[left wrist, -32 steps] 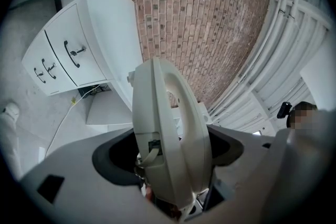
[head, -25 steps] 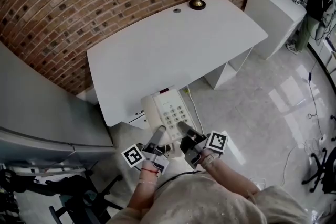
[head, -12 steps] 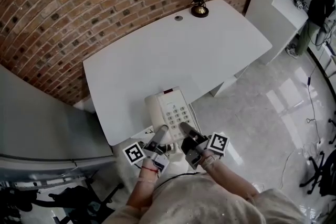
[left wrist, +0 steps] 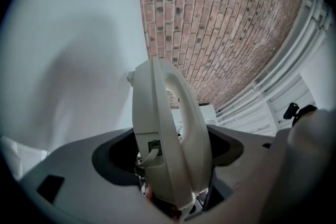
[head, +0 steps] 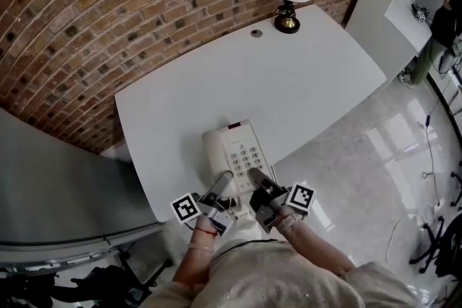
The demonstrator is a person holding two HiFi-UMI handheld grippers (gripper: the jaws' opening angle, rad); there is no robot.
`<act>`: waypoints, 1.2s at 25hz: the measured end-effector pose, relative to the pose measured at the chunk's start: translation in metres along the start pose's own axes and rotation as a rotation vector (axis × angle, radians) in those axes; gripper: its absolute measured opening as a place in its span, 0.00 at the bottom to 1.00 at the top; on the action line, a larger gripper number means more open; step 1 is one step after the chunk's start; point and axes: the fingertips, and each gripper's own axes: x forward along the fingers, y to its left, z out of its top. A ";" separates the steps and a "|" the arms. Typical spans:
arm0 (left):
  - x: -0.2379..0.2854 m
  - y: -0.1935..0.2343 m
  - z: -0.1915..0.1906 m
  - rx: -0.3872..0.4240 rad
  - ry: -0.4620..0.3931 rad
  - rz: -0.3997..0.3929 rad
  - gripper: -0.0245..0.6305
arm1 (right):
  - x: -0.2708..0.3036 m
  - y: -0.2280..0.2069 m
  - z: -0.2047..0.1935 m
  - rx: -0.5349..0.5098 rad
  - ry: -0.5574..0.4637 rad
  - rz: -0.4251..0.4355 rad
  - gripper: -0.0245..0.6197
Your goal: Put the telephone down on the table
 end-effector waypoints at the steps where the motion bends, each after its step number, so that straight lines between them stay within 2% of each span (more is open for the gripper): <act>1: 0.003 0.002 0.006 -0.001 0.001 0.000 0.59 | 0.007 -0.001 0.003 0.000 -0.001 -0.001 0.27; 9: 0.025 0.015 0.041 -0.013 0.030 0.007 0.59 | 0.043 -0.007 0.021 0.004 -0.018 -0.014 0.27; 15: 0.040 0.021 0.052 -0.020 0.036 0.015 0.59 | 0.055 -0.011 0.035 0.006 -0.021 -0.033 0.27; 25: 0.066 0.032 0.081 -0.040 -0.038 0.048 0.59 | 0.091 -0.012 0.061 0.021 0.037 -0.055 0.27; 30: 0.083 0.031 0.103 -0.026 -0.076 0.038 0.59 | 0.116 -0.008 0.077 0.014 0.071 -0.052 0.27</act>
